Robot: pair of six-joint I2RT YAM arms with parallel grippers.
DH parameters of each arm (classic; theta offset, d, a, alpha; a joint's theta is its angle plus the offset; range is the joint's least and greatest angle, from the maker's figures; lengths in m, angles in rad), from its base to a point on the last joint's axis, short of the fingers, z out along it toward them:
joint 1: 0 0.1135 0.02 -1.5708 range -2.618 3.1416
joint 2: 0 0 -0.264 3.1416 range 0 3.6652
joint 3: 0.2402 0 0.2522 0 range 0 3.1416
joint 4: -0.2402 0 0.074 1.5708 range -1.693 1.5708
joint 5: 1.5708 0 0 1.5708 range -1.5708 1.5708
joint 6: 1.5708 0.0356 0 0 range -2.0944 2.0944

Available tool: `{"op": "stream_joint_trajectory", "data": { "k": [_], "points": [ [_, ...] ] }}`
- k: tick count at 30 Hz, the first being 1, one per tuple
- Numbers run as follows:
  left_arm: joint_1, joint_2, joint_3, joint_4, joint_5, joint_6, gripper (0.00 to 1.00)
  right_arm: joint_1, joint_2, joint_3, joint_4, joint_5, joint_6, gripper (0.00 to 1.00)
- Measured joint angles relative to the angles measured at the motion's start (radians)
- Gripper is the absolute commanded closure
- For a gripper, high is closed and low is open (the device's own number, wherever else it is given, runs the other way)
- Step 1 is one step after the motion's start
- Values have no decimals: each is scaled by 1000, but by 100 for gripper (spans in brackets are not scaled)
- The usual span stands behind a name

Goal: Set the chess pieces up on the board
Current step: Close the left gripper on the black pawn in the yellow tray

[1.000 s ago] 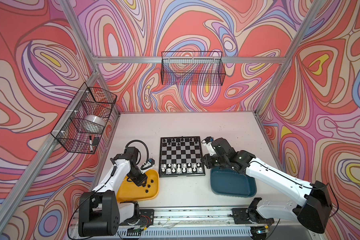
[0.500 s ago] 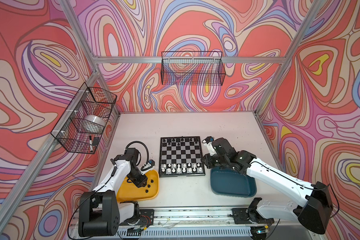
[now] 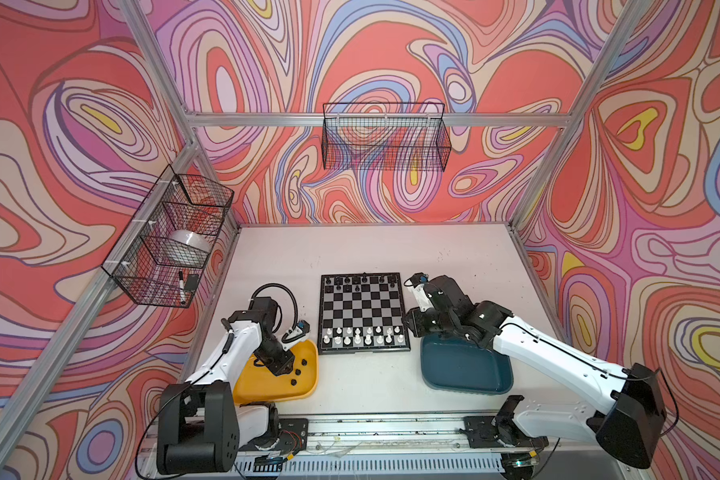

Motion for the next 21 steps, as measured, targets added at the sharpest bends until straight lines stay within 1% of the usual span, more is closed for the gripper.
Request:
{"op": "stream_joint_trajectory", "data": {
  "k": [7, 18, 21],
  "points": [
    [0, 0, 0, 5, 1, 0, 68, 0, -6, -3, 0, 0, 1, 82],
    [0, 0, -2, 14, -4, 0, 67, 0, -6, -5, 0, 0, 3, 82],
    [0, 0, -9, 23, -8, 0, 68, 0, -6, -5, 0, 0, 3, 82]
  ]
}}
